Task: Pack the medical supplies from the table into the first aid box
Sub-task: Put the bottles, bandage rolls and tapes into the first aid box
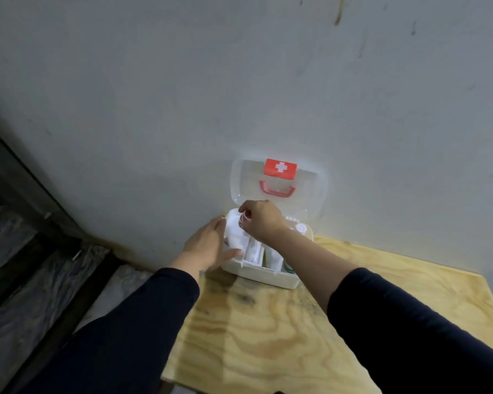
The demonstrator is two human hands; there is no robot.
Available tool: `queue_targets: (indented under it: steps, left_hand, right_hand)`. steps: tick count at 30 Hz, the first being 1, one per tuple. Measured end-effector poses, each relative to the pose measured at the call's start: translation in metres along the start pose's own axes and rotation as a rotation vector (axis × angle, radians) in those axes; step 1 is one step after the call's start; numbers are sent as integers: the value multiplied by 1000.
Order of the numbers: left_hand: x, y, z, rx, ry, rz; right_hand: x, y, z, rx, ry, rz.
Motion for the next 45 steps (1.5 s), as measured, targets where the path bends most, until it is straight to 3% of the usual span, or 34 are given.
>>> queue_targets:
  steps: [8, 16, 22, 34, 42, 45]
  left_hand:
    - [4, -26, 18, 201, -49, 16]
    - [8, -31, 27, 258, -49, -9]
    - [7, -25, 25, 301, -23, -16]
    - [14, -34, 30, 289, -25, -37]
    - [13, -34, 28, 284, -37, -23]
    - [12, -36, 29, 252, -37, -22]
  right_hand:
    - [37, -40, 2, 134, 47, 9]
    - [20, -18, -7, 193, -78, -124]
    - [34, -4, -15, 252, -86, -84]
    - [38, -15, -9, 295, 34, 5]
    - [37, -10, -3, 279, 110, -49]
    - [18, 1, 9, 194, 183, -160]
Point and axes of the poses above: each hand's wrist, its own y-axis away from the middle knuckle, its own x-axis out of the palm, z = x × y, the point moved 7 cm from there along -y, towards the middle knuckle, and after that the axes turned 7 degrees about z, right-handed, at the moved point
